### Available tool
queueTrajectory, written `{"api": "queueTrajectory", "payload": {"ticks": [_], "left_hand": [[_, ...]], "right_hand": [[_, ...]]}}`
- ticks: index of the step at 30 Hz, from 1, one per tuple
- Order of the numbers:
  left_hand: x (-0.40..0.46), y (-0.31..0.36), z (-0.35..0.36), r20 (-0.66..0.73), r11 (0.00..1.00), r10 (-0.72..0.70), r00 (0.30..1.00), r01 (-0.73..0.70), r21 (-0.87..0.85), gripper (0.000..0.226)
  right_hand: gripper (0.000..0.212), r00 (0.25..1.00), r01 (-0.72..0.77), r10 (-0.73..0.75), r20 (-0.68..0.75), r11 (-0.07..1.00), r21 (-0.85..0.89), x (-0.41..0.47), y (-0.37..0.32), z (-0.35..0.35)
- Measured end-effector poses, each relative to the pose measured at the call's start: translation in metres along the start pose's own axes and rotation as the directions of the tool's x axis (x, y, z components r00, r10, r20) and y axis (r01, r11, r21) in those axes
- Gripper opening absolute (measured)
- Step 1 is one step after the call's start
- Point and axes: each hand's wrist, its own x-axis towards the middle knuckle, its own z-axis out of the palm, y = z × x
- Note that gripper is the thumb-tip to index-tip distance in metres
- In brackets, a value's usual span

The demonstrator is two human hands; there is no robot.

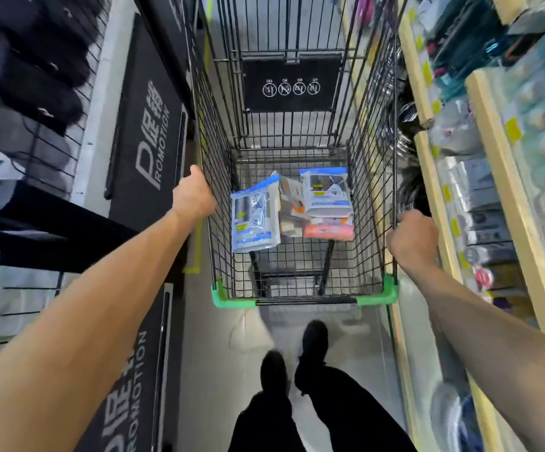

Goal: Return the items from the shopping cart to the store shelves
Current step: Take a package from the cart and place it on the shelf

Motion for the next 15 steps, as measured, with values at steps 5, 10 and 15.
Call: {"api": "queueTrajectory", "payload": {"ticks": [5, 10, 15], "left_hand": [[-0.015, -0.02, 0.0, 0.171, 0.999, -0.032, 0.985, 0.038, -0.031, 0.067], [-0.04, -0.038, 0.006, 0.322, 0.978, -0.027, 0.946, 0.092, -0.188, 0.053], [-0.078, -0.051, 0.015, 0.35, 0.987, -0.033, 0.936, 0.086, -0.136, 0.049]], "right_hand": [[0.016, 0.999, -0.027, 0.027, -0.025, 1.0, -0.013, -0.029, 0.016, 0.007], [0.013, 0.995, -0.089, 0.088, -0.048, 0.996, -0.016, -0.064, 0.035, 0.019], [0.008, 0.992, -0.101, 0.101, -0.071, 0.995, -0.005, -0.102, 0.065, 0.029]]}}
